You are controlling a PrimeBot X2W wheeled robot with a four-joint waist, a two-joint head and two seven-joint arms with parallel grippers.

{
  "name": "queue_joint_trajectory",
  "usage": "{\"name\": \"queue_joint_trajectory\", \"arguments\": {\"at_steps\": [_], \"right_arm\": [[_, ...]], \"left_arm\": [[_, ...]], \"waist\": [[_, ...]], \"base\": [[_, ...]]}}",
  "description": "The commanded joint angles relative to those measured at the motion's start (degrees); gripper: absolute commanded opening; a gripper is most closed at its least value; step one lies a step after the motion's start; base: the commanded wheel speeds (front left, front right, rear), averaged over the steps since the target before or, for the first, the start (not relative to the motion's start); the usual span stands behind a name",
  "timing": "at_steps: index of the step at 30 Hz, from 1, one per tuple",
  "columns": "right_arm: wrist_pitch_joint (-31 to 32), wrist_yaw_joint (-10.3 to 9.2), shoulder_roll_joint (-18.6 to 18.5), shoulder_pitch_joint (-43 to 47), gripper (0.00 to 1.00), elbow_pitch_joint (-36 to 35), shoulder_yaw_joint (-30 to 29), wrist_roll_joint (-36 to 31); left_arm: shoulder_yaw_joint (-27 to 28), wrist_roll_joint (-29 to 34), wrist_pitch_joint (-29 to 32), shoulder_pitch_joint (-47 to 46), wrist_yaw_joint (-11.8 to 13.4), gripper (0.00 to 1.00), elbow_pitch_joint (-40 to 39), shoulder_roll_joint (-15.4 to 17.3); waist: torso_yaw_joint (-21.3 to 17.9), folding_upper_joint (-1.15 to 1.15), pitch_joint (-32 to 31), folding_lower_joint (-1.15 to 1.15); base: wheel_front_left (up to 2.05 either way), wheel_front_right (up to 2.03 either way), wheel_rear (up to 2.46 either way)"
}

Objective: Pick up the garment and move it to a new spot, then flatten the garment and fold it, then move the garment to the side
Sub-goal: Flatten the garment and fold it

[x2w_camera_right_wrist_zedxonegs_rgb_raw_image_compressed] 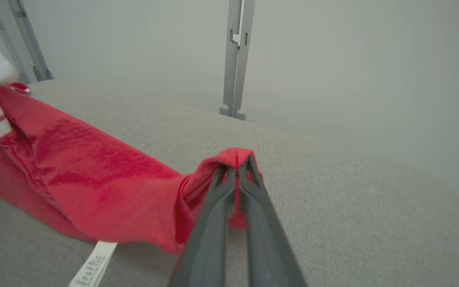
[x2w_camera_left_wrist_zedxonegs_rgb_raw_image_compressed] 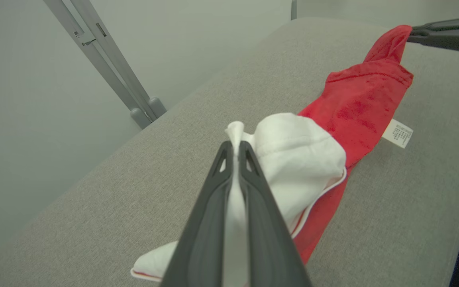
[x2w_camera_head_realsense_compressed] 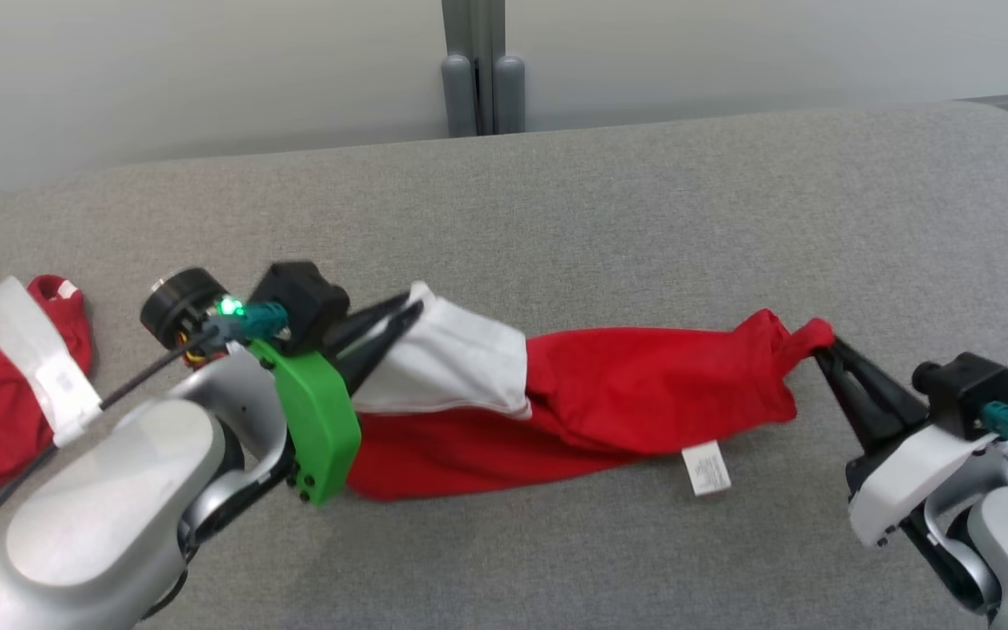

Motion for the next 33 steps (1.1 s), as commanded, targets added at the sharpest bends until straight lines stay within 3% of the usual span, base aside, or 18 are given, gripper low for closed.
{"name": "queue_joint_trajectory", "arguments": {"at_steps": [1,6,10,13,17,20,22,24,27,29,33], "right_arm": [[1.59,-0.10,-1.30,0.23,0.00,0.81,2.32,1.54],[6.28,-0.10,-6.45,3.43,0.00,1.28,11.41,6.17],[8.16,-0.10,-9.63,6.00,0.00,0.27,16.50,7.88],[8.58,-0.10,-11.31,7.52,0.00,-1.21,17.82,10.66],[6.09,-0.10,-14.38,8.88,0.00,-5.89,13.95,13.86],[4.62,-0.10,-17.38,8.50,0.00,-11.71,8.49,16.03],[5.82,-0.10,-18.92,6.74,0.00,-15.27,5.13,16.60],[7.37,-0.09,-19.03,4.14,0.00,-17.19,3.25,17.11],[9.96,-0.09,-16.26,-1.80,0.00,-14.37,3.68,19.39],[11.56,-0.09,-14.22,-6.30,0.00,-10.00,6.67,20.28],[10.55,-0.09,-10.07,-13.61,0.00,-1.13,14.35,19.47]], "left_arm": [[-2.84,-1.43,0.78,-0.70,-0.05,0.00,-0.51,1.48],[-14.70,-3.63,1.09,-1.06,-0.07,0.00,-3.97,6.61],[-18.52,-2.00,0.95,2.55,-0.07,0.00,-6.56,9.83],[-18.87,-5.20,1.79,5.84,-0.08,0.00,-9.91,11.47],[-17.76,-14.24,0.25,5.43,-0.07,0.00,-17.93,15.07],[-11.75,-21.98,-2.58,1.39,-0.07,0.00,-23.20,17.93],[-8.00,-23.12,-3.65,-2.43,-0.08,0.00,-23.11,19.35],[-5.62,-23.11,-4.40,-5.59,-0.08,0.00,-19.50,18.21],[-6.06,-21.38,-3.98,-9.19,-0.08,0.00,-8.49,14.03],[-7.88,-21.45,-3.30,-10.13,-0.08,0.00,0.02,10.64],[-12.80,-21.56,-5.93,-10.65,-0.08,0.00,8.43,5.94]], "waist": [[0.34,0.00,0.57,0.00],[0.48,0.00,2.15,0.00],[0.26,0.00,3.46,0.00],[0.27,0.00,4.01,0.00],[0.81,0.00,3.91,0.00],[1.09,0.00,3.83,0.00],[1.01,0.00,4.17,0.00],[0.77,0.00,5.12,0.00],[0.16,0.00,7.33,0.00],[-0.36,0.00,8.81,0.00],[-1.49,0.00,11.56,0.00]], "base": [[0.00,0.00,0.00],[0.00,0.00,0.00],[0.00,0.00,0.00],[0.00,0.00,0.00],[0.00,0.00,0.00],[0.00,0.00,0.00],[0.00,0.00,0.00],[0.00,0.00,0.00],[0.00,0.00,0.00],[0.00,0.00,0.00],[0.00,0.00,0.00]]}}
